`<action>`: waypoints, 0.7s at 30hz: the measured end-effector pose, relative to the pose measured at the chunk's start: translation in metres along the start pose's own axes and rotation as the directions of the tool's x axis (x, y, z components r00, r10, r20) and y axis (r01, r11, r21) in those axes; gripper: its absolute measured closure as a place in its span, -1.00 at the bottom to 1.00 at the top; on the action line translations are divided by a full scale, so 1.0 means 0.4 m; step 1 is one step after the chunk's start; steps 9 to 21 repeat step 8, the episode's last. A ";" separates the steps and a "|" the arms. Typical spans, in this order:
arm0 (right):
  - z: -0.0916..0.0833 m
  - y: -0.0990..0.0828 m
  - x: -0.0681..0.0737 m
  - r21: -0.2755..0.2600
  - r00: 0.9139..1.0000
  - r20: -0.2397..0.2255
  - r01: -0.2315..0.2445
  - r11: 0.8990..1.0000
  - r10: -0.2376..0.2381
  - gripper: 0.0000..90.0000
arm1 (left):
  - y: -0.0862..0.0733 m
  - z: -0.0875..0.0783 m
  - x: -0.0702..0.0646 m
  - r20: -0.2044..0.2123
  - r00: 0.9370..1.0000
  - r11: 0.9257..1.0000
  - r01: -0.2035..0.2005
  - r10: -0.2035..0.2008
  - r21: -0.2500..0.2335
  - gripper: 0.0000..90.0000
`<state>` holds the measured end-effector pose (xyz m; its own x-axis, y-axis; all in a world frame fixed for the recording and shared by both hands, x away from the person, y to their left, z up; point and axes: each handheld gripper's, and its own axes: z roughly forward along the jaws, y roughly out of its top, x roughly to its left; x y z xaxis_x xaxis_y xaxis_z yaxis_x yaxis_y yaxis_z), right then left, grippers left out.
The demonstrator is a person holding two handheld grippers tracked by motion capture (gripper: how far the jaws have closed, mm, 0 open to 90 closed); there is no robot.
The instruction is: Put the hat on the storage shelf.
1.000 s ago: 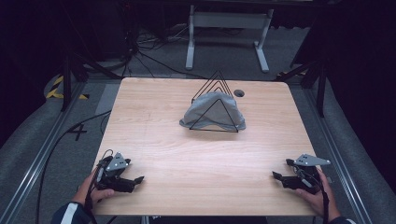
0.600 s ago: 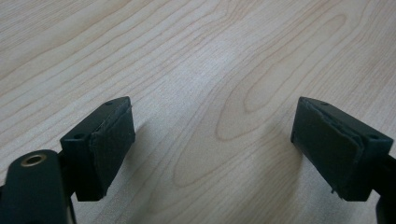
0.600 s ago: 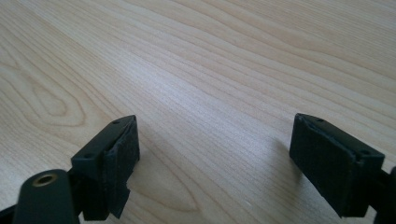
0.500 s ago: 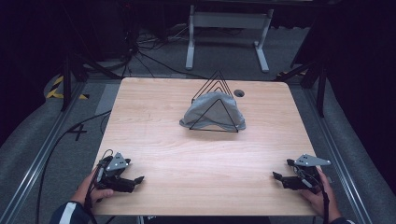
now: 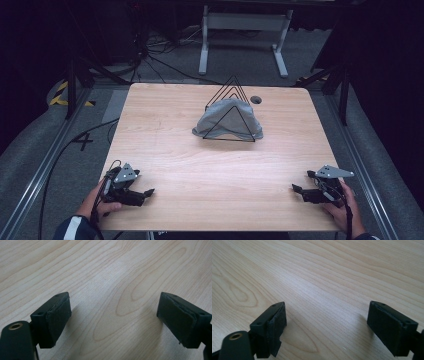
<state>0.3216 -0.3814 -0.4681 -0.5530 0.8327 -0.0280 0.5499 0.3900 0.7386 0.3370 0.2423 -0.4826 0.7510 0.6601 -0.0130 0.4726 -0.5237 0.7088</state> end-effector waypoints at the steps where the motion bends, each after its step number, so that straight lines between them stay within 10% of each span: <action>1: 0.000 0.000 0.000 0.000 1.000 0.000 0.000 1.000 0.000 -0.64 | 0.000 0.000 0.000 0.000 1.000 1.000 0.000 0.000 0.000 -0.72; 21: 0.000 0.000 0.000 0.000 1.000 -0.001 0.001 1.000 -0.001 -0.64 | 0.002 0.003 0.001 -0.001 1.000 1.000 0.000 0.000 -0.001 -0.75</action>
